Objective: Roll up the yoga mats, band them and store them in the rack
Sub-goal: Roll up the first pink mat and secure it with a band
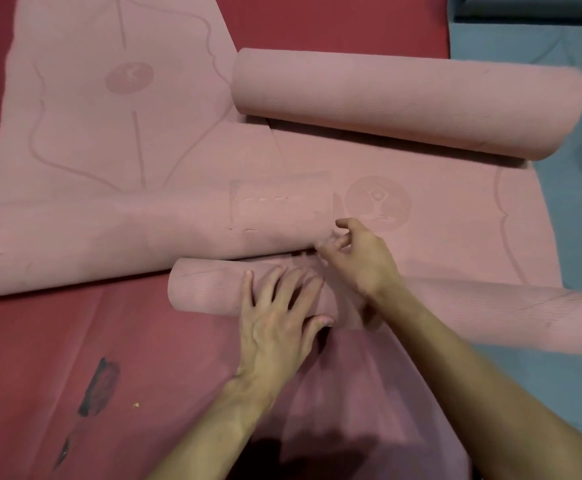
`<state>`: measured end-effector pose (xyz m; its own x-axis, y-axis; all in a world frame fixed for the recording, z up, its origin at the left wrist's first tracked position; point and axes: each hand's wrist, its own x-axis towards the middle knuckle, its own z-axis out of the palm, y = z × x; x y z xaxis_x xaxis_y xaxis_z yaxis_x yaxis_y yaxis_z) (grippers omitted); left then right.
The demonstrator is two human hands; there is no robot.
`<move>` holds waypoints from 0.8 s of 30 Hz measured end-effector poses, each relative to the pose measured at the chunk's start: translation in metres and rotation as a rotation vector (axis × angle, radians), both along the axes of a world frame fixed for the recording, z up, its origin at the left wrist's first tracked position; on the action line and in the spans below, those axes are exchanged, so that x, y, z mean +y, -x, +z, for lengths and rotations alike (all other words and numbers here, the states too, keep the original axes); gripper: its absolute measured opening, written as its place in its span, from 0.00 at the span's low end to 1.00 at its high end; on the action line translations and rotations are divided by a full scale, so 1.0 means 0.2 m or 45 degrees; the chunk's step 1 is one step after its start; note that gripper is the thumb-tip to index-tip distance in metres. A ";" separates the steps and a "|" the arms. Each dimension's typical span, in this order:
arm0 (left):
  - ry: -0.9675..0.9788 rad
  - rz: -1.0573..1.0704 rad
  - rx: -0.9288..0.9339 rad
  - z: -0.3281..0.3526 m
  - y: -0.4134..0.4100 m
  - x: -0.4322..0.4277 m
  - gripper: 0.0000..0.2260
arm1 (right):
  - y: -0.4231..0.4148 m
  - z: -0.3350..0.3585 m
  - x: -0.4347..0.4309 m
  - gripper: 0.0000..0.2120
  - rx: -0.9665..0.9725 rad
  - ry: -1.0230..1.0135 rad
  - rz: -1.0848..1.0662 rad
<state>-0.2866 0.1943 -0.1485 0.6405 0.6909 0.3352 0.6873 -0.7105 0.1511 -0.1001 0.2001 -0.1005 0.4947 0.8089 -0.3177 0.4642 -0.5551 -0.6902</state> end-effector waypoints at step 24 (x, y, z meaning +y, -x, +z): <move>0.017 0.030 -0.110 0.01 -0.05 0.04 0.24 | 0.21 0.14 0.06 0.21 -0.028 -0.369 -0.014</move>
